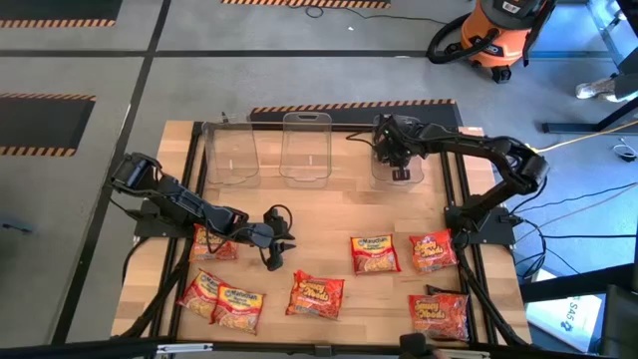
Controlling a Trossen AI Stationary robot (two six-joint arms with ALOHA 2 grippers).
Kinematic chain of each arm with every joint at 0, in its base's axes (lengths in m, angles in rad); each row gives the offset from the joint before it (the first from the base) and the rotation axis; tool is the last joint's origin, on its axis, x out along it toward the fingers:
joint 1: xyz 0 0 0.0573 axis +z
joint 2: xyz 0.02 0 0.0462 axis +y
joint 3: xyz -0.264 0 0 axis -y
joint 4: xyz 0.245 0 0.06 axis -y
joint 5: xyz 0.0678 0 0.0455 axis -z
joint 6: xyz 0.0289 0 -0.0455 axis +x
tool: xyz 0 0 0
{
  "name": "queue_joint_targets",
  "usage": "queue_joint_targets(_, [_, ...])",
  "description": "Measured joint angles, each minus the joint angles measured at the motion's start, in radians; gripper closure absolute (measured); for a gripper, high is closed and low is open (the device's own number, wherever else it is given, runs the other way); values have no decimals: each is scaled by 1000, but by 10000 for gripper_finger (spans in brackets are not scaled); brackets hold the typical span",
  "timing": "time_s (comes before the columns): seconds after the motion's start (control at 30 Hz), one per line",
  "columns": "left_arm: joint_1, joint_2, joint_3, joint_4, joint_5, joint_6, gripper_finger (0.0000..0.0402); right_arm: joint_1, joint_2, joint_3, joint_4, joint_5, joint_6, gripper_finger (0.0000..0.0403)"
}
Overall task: Sort Maruchan noodles
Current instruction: Put the black noodle pack into the right transparent bin
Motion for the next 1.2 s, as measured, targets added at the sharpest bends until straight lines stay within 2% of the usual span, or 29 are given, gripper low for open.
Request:
queue_joint_targets(0.33, [0, 0, 0, 0, 0, 1, 289, 0, -1, 0, 13, 10, 2, 305])
queue_joint_targets(0.63, [0, 0, 0, 0, 0, 0, 289, 0, -1, 0, 12, 29, 24, 208])
queue_joint_targets(0.73, [0, 0, 0, 0, 0, 0, 289, 1, -1, 0, 12, 66, 25, 189])
queue_joint_targets(0.97, [0, 0, 0, 0, 0, 0, 289, 33, -1, 0, 12, 205, 1, 189])
queue_joint_targets(1.2, [0, 0, 0, 2, 1, 0, 289, 54, -1, 0, 17, 222, -1, 192])
